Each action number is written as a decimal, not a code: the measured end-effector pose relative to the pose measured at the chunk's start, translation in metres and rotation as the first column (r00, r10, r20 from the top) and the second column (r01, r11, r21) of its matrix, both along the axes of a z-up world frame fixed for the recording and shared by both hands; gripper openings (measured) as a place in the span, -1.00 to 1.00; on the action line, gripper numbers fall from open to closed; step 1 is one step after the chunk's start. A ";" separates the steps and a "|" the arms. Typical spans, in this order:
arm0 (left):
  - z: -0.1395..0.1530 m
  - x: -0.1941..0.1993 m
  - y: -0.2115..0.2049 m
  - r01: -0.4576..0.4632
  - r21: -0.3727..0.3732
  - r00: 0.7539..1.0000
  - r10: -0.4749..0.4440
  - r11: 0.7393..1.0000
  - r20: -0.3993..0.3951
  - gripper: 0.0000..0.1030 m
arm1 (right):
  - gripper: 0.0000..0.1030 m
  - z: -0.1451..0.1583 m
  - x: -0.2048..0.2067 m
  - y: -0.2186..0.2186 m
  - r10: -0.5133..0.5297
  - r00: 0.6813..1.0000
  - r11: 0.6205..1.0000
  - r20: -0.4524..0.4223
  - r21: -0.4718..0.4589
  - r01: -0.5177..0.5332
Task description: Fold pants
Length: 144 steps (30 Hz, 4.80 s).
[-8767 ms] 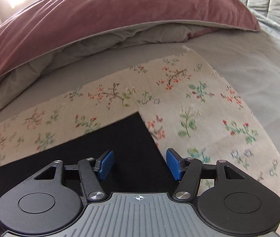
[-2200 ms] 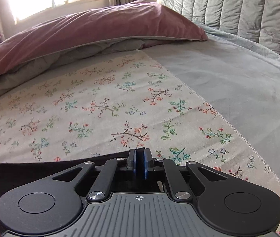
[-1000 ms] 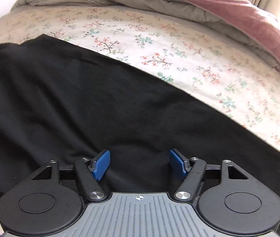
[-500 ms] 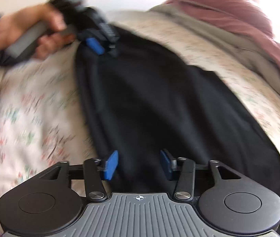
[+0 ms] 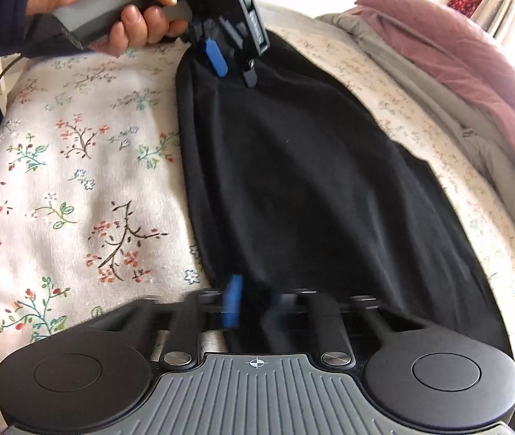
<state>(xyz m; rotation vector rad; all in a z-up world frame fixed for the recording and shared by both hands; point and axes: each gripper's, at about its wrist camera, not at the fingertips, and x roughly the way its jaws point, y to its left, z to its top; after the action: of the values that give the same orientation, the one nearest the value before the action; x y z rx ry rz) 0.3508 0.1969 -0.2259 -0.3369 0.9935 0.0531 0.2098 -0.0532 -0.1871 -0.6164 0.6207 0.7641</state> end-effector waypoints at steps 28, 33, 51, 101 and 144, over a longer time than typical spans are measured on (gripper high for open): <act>-0.002 0.002 -0.031 -0.055 0.251 0.998 0.060 0.966 -0.016 0.25 | -0.82 0.013 0.006 -0.047 0.046 0.979 0.992 -0.197 0.125 -0.021; 0.001 -0.002 -0.016 -0.093 0.251 0.994 0.103 0.964 -0.027 -0.03 | -0.77 0.029 0.022 -0.096 -0.067 0.966 0.935 -0.248 0.323 0.148; 0.003 -0.003 -0.010 -0.238 0.311 0.965 0.260 0.920 -0.031 -0.03 | -0.89 -0.027 0.093 -0.320 -0.578 0.581 0.501 -0.574 0.312 0.807; 0.020 -0.017 -0.240 0.343 0.303 0.912 -0.393 0.889 0.120 0.45 | 0.07 0.000 0.042 -0.395 -0.934 0.217 0.129 -0.285 0.296 0.946; -0.004 -0.031 -0.253 0.438 0.288 0.888 -0.459 0.852 0.007 0.75 | -0.18 -0.074 -0.124 -0.474 -0.518 -0.029 -0.471 -0.855 0.257 0.844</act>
<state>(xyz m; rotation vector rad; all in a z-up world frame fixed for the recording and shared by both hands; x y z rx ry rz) 0.3196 -0.0560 -0.2294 0.1598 0.9531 -0.2437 0.0856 -0.5276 -0.2607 1.1726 0.6620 -0.4671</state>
